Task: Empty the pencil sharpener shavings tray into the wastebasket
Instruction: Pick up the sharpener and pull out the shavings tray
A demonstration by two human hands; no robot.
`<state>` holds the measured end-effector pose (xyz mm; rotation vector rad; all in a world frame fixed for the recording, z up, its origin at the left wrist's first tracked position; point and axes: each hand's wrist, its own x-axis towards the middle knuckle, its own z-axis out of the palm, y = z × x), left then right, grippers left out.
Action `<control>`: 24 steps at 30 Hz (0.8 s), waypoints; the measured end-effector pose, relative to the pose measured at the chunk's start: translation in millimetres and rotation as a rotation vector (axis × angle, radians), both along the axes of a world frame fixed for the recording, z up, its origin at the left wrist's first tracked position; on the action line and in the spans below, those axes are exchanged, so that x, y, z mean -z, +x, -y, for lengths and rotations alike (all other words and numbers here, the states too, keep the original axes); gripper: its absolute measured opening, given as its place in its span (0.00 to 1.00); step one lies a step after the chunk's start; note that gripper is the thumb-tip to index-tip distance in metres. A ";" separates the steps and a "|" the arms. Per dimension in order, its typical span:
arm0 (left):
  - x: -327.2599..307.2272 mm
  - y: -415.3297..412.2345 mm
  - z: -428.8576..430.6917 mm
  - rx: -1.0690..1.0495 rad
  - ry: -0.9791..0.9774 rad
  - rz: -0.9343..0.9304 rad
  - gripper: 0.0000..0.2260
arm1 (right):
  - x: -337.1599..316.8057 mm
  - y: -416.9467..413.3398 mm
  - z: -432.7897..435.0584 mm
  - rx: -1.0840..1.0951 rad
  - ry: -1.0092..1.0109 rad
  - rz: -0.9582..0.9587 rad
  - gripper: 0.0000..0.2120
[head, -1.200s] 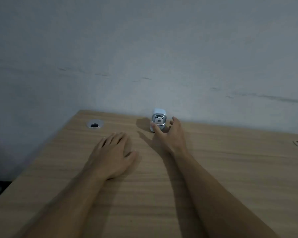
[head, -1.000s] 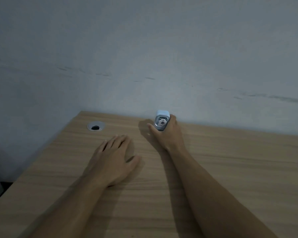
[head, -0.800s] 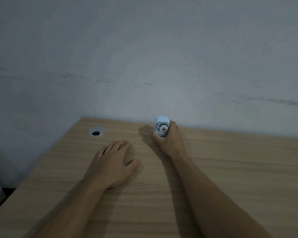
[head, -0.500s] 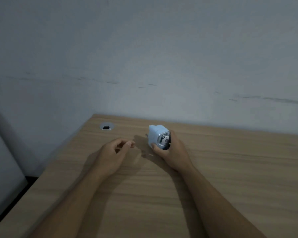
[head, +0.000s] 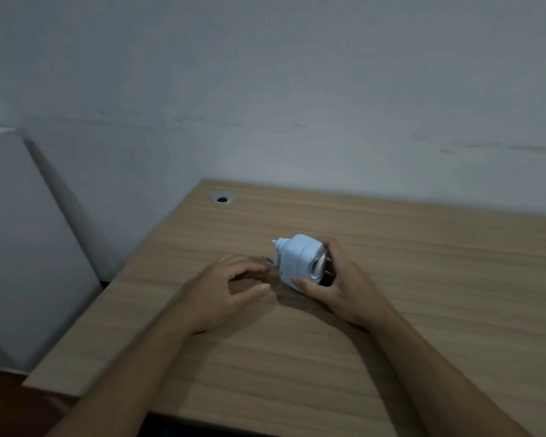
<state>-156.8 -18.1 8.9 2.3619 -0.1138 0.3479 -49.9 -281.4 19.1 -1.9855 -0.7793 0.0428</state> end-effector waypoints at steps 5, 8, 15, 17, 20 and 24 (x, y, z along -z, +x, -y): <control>-1.0 -0.2 1.0 -0.002 -0.006 0.006 0.19 | -3.2 -1.8 0.3 -0.085 -0.035 0.027 0.29; -1.0 0.8 -0.1 0.012 0.000 -0.027 0.23 | -4.9 -0.2 1.5 -0.152 -0.021 -0.012 0.29; -6.4 0.4 -3.4 0.089 -0.099 -0.114 0.27 | -6.1 1.1 1.1 -0.248 -0.105 -0.038 0.30; -7.4 1.3 -3.1 0.126 -0.167 -0.139 0.24 | -5.7 2.0 0.5 -0.269 -0.103 -0.051 0.32; -7.8 1.4 -2.3 0.148 -0.281 -0.152 0.22 | -3.8 4.2 0.0 -0.281 -0.101 -0.058 0.32; -10.3 -1.2 -2.1 0.152 -0.322 -0.176 0.24 | -4.3 7.0 0.4 -0.300 -0.101 -0.081 0.32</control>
